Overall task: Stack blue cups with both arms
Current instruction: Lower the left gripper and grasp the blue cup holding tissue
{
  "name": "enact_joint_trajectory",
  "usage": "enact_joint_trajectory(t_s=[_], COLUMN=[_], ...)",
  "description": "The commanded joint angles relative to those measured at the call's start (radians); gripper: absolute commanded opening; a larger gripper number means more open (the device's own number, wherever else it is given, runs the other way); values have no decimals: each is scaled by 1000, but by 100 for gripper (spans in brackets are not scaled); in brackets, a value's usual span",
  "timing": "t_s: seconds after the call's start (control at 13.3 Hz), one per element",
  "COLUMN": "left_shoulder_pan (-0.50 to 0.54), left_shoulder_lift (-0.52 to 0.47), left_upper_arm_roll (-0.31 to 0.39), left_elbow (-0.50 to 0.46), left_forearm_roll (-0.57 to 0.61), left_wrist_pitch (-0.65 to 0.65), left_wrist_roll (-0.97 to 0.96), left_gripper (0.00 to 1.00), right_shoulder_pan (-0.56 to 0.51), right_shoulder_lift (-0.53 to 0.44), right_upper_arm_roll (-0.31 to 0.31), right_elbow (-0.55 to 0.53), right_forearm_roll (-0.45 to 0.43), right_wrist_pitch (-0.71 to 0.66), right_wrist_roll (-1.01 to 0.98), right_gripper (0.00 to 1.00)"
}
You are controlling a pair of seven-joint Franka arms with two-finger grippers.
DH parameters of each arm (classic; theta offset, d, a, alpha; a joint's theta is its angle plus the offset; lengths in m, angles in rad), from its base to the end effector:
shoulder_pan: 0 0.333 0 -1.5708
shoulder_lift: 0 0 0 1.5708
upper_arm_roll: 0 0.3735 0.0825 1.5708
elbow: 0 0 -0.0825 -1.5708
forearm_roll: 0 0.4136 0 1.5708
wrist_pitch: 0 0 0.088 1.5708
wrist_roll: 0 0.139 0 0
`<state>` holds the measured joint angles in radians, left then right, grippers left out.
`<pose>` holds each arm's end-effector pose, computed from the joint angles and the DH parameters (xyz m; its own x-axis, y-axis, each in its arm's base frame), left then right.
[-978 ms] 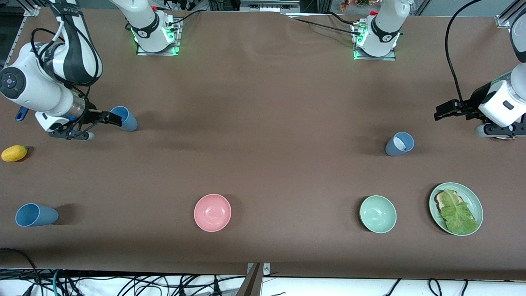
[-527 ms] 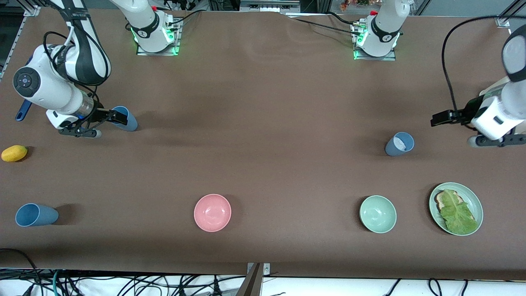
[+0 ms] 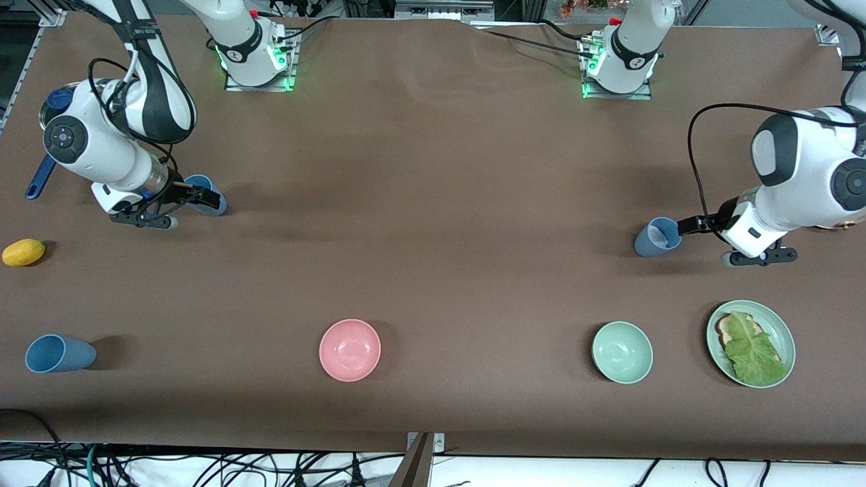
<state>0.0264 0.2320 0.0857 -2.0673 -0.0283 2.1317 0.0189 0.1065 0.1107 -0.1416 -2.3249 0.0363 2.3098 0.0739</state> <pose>0.5899 0.0634 0.3125 0.9803 0.1075 -0.1658 0.1098 -0.9939 0.0046 0.5240 -0.0171 0.2855 0.9831 -0.1339 -0.1245 -0.1348 -0.9909 0.0012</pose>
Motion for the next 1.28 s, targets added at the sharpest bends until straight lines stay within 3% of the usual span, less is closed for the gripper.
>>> enact_joint_trajectory(t_s=[0.0, 0.38, 0.53, 0.68, 0.83, 1.2], left_shoulder_pan=[10, 10, 10, 12, 9, -8], left_shoulder_lift=[-25, 32, 52, 73, 82, 93], left_upper_arm_roll=[-4, -7, -7, -7, -9, -18], left_elbow=[-80, -90, -79, -48, -40, 4], left_forearm_roll=[25, 24, 8, 5, -22, -53], left_wrist_pitch=[70, 70, 73, 63, 63, 28], left_wrist_roll=[13, 13, 12, 0, -7, -74], left_gripper=[100, 97, 72, 33, 0, 0], right_shoulder_pan=[-2, -2, -2, -2, -2, -4], right_shoulder_lift=[12, 32, 49, 53, 53, 50], right_upper_arm_roll=[7, 14, 28, 28, 27, 25], right_elbow=[-17, -19, -19, -19, -19, -30], right_forearm_roll=[5, 49, 60, 60, 60, 60], right_wrist_pitch=[20, 28, 59, 60, 60, 53], right_wrist_roll=[32, 33, 33, 33, 33, 32], right_gripper=[100, 100, 100, 100, 100, 100])
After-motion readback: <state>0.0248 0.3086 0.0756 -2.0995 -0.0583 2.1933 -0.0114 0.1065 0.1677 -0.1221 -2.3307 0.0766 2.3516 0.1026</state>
